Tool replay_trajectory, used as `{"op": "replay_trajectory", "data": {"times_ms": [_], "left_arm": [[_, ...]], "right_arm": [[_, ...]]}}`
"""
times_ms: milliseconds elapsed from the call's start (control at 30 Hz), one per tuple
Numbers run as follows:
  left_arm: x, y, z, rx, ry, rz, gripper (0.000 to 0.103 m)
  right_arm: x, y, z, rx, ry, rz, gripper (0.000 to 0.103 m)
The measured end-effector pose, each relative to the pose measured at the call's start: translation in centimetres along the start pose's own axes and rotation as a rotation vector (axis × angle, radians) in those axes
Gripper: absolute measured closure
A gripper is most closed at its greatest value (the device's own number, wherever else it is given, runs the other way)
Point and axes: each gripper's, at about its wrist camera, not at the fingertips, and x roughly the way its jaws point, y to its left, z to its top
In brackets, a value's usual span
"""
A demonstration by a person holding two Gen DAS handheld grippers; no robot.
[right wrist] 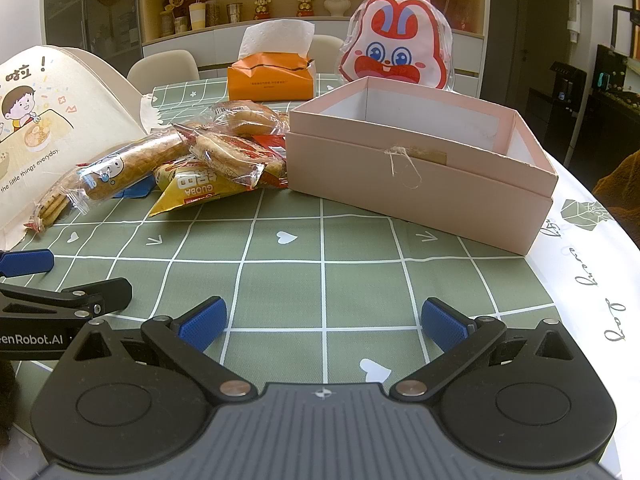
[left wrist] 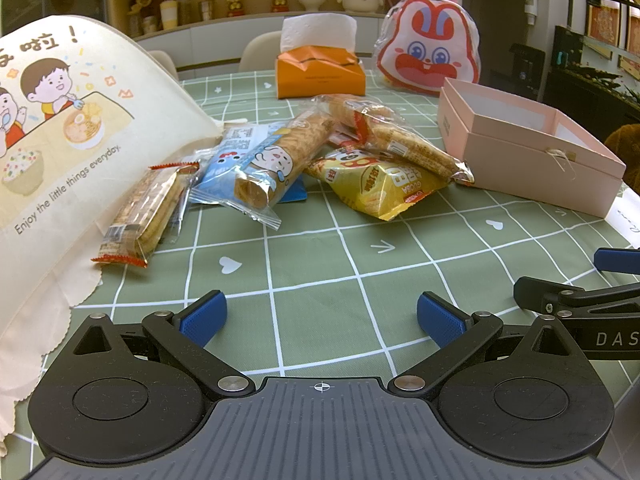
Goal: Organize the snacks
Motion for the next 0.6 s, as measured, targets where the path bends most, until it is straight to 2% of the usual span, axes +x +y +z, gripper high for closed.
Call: {"op": "replay_trajectory", "data": {"times_ms": [400, 500, 600], "left_arm": [[0.0, 0.0, 0.0, 0.003, -0.002, 0.000, 0.000], [-0.2, 0.3, 0.7, 0.010, 0.030, -0.020, 0.000], [-1.0, 2.0, 2.9, -0.026, 0.043, -0.061, 0.000]], "right_arm": [[0.0, -0.4, -0.4, -0.001, 0.001, 0.001, 0.000], [0.1, -0.6, 0.5, -0.014, 0.083, 0.020, 0.000], [0.0, -0.4, 1.0, 0.021, 0.140, -0.013, 0.000]]}}
